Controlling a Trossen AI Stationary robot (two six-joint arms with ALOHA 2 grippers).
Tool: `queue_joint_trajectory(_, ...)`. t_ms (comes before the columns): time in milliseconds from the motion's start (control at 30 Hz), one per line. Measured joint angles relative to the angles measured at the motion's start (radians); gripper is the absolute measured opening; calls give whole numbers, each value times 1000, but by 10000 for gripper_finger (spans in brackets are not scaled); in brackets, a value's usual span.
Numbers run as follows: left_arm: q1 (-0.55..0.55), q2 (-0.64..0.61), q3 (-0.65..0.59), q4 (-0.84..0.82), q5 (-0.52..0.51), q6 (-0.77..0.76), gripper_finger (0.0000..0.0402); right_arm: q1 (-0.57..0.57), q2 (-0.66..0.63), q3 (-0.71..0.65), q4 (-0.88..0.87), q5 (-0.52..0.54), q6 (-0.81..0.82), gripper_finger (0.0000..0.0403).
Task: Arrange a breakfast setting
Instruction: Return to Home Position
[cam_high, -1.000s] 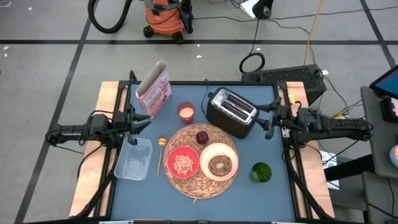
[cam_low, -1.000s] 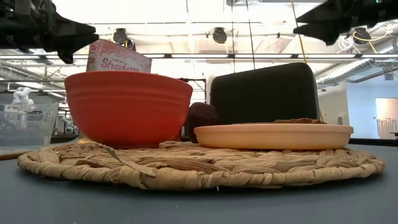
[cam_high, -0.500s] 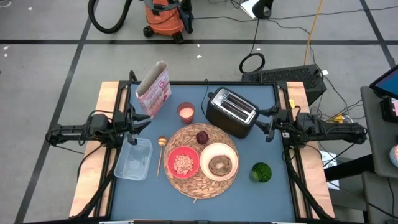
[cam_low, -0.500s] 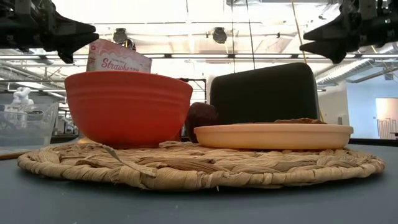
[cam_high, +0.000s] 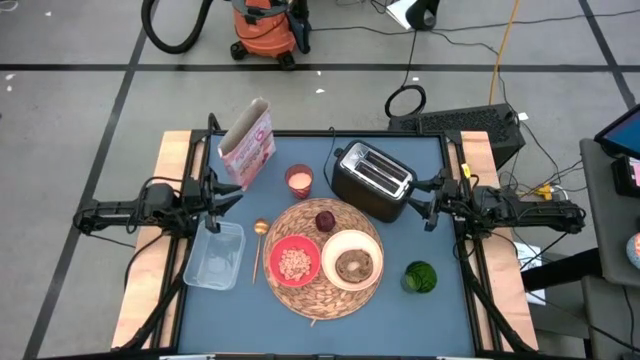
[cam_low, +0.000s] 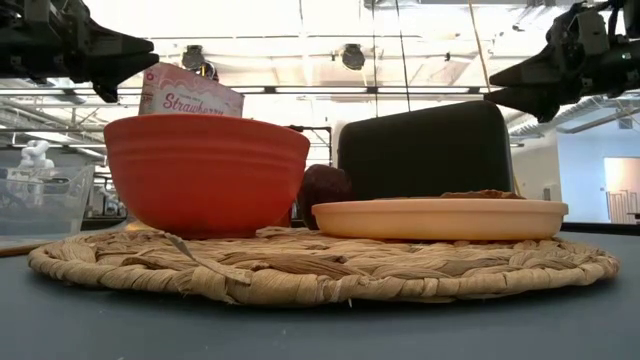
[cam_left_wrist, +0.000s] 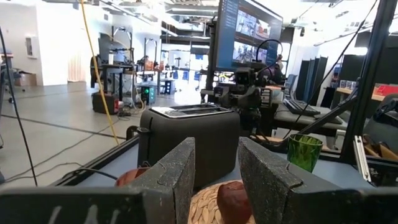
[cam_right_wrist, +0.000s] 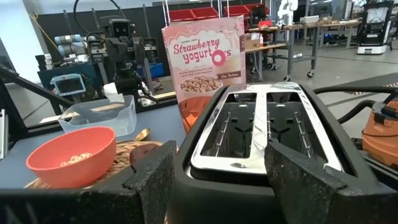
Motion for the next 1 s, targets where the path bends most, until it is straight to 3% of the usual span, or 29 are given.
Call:
queue_joint_trajectory(233,0,0,0,0,0,23,129,0,-8,-38,24,1,0,235)
queue_joint_trajectory(500,0,0,0,-1,0,42,129,0,-7,-155,258,3,-54,235)
queue_joint_trajectory(767,0,2,-3,-14,0,43,129,0,-6,-157,240,2,-60,235)
queue_joint_trajectory(1000,0,4,-97,25,2,23,129,0,-6,-158,215,2,-60,235)
